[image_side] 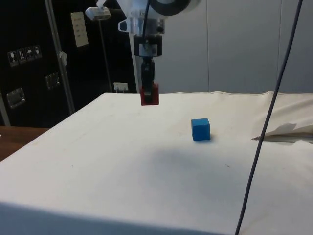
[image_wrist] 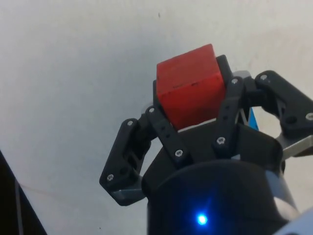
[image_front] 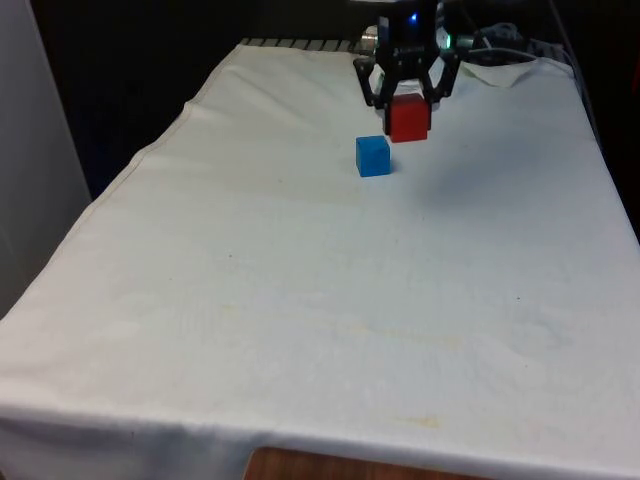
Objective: Stack the two cubes.
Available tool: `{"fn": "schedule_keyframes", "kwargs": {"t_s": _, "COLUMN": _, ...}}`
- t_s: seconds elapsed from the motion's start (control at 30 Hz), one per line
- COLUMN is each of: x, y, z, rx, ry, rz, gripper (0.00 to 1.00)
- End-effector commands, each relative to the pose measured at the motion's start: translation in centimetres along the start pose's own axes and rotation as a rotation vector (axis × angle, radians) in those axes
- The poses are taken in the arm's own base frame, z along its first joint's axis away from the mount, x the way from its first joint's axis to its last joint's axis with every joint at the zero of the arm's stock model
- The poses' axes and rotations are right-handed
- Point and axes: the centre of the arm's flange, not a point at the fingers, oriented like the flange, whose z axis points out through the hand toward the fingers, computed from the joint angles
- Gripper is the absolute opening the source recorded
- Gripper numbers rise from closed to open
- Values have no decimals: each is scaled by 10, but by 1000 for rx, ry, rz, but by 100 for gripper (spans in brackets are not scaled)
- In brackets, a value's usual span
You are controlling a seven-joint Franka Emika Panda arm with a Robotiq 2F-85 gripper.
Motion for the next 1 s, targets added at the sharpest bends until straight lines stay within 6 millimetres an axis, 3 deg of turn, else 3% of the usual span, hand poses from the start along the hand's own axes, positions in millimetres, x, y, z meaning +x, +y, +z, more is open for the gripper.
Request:
{"fn": "schedule_keyframes", "kwargs": {"t_s": 0.0, "x": -5, "y": 1, "z": -2, "rx": 1, "ry": 13, "rz": -3, "gripper": 0}}
{"fn": "schedule_keyframes", "kwargs": {"t_s": 0.17, "x": -25, "y": 6, "z": -4, "rx": -4, "ry": 13, "rz": -9, "gripper": 0}}
{"fn": "schedule_keyframes", "kwargs": {"t_s": 0.2, "x": -18, "y": 4, "z": -2, "rx": -2, "ry": 1, "rz": -6, "gripper": 0}}
{"fn": "schedule_keyframes", "kwargs": {"t_s": 0.47, "x": -50, "y": 11, "z": -6, "rx": -5, "ry": 15, "rz": -15, "gripper": 0}}
{"fn": "schedule_keyframes", "kwargs": {"t_s": 0.97, "x": -96, "y": 5, "z": -9, "rx": -4, "ry": 30, "rz": -22, "gripper": 0}}
